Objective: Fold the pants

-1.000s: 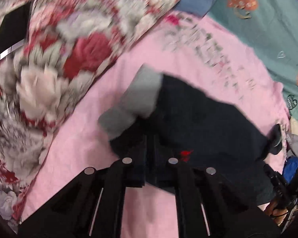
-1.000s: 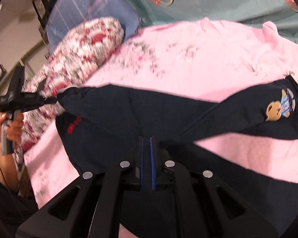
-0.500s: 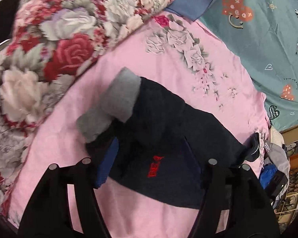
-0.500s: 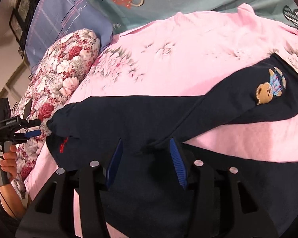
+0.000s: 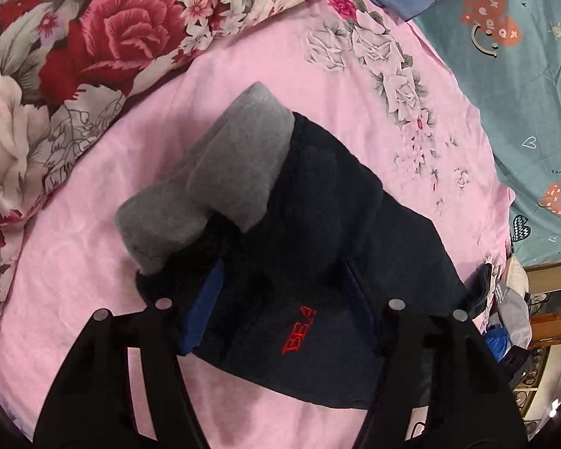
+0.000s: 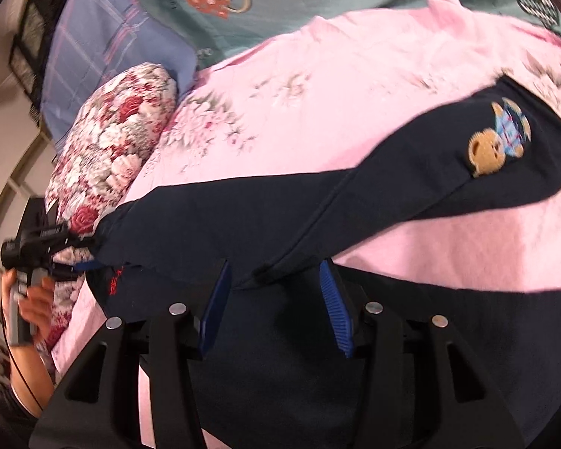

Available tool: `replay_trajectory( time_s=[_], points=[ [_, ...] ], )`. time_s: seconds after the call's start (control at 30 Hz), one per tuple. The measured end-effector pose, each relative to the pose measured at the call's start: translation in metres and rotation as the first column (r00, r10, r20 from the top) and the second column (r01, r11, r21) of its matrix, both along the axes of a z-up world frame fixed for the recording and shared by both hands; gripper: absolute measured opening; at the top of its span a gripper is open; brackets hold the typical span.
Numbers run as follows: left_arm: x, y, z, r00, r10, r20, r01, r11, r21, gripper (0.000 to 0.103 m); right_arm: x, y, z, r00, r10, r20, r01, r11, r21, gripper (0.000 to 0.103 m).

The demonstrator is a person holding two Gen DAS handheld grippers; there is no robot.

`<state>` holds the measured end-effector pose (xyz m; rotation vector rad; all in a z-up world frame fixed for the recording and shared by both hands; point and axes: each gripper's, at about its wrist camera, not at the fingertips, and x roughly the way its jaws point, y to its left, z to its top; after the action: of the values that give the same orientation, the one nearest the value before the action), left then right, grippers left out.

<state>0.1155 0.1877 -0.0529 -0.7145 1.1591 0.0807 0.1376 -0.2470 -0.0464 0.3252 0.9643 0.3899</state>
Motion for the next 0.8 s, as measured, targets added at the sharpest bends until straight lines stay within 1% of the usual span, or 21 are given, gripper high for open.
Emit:
replay_trajectory(
  time_s=[0.1, 0.23, 0.27, 0.3, 0.33, 0.37, 0.4, 0.43, 0.47, 0.5, 0.53, 0.6, 0.63, 0.7, 0.77, 0.8],
  points=[
    [0.008, 0.006, 0.003, 1.000, 0.014, 0.001, -0.014, 1.000, 0.001, 0.064, 0.007, 0.005, 0.006, 0.999, -0.035, -0.041, 0.035, 0.999, -0.001, 0.050],
    [0.022, 0.002, 0.002, 1.000, 0.013, -0.016, -0.013, 1.000, 0.024, 0.063, 0.025, 0.016, 0.009, 0.987, -0.114, -0.115, 0.106, 0.991, -0.076, 0.050],
    [0.025, 0.001, -0.001, 0.999, 0.020, -0.027, -0.019, 0.999, 0.033, 0.059, 0.031, 0.020, 0.008, 0.981, -0.140, -0.131, 0.125, 0.986, -0.113, 0.050],
    [0.027, 0.002, -0.002, 0.999, 0.028, -0.034, -0.026, 0.999, 0.044, 0.043, 0.036, 0.023, 0.004, 0.975, -0.163, -0.148, 0.143, 0.980, -0.136, 0.050],
    [0.027, 0.003, -0.003, 0.999, 0.036, -0.041, -0.034, 0.998, 0.056, 0.037, 0.040, 0.024, 0.000, 0.969, -0.184, -0.165, 0.160, 0.976, -0.148, 0.050],
    [0.026, 0.005, -0.003, 0.998, 0.040, -0.038, -0.038, 0.998, 0.048, 0.029, 0.044, 0.026, -0.004, 0.963, -0.202, -0.179, 0.174, 0.972, -0.160, 0.050],
    [0.024, 0.006, -0.002, 0.999, 0.043, -0.031, -0.041, 0.998, 0.042, 0.024, 0.044, 0.027, -0.005, 0.962, -0.213, -0.170, 0.185, 0.968, -0.167, 0.047],
    [0.022, 0.007, -0.001, 0.999, 0.043, -0.022, -0.042, 0.998, 0.042, 0.022, 0.043, 0.028, -0.005, 0.962, -0.229, -0.149, 0.201, 0.963, -0.180, 0.030],
    [0.020, 0.007, 0.003, 0.999, 0.034, -0.012, -0.033, 0.998, 0.050, 0.020, 0.042, 0.026, -0.005, 0.961, -0.237, -0.139, 0.211, 0.961, -0.182, 0.008],
    [0.018, 0.006, 0.006, 1.000, 0.028, -0.006, -0.028, 0.998, 0.057, 0.017, 0.040, 0.023, -0.004, 0.961, -0.242, -0.134, 0.220, 0.962, -0.162, 0.004],
    [0.014, 0.005, 0.013, 1.000, 0.018, 0.008, -0.018, 0.998, 0.067, 0.016, 0.036, 0.018, -0.001, 0.960, -0.249, -0.125, 0.232, 0.963, -0.135, 0.003],
    [0.005, 0.002, 0.028, 0.999, -0.003, 0.048, 0.000, 0.997, 0.079, 0.012, 0.022, 0.008, 0.017, 0.965, -0.255, -0.066, 0.249, 0.964, -0.091, 0.003],
    [0.001, 0.000, 0.034, 0.998, -0.015, 0.067, 0.009, 0.996, 0.086, 0.012, 0.011, 0.006, 0.030, 0.969, -0.246, -0.015, 0.244, 0.966, -0.085, 0.002],
    [-0.013, -0.007, 0.059, 0.990, -0.050, 0.133, 0.032, 0.991, 0.130, 0.012, -0.020, 0.000, 0.065, 0.969, -0.218, 0.114, 0.229, 0.970, -0.087, 0.000],
    [-0.026, -0.011, 0.073, 0.981, -0.081, 0.175, 0.059, 0.990, 0.131, 0.012, -0.050, -0.010, 0.088, 0.968, -0.188, 0.164, 0.197, 0.980, -0.039, 0.000],
    [-0.034, -0.014, 0.078, 0.977, -0.099, 0.188, 0.075, 0.989, 0.129, 0.012, -0.060, -0.013, 0.092, 0.969, -0.179, 0.169, 0.187, 0.982, -0.029, 0.000]
  ],
)
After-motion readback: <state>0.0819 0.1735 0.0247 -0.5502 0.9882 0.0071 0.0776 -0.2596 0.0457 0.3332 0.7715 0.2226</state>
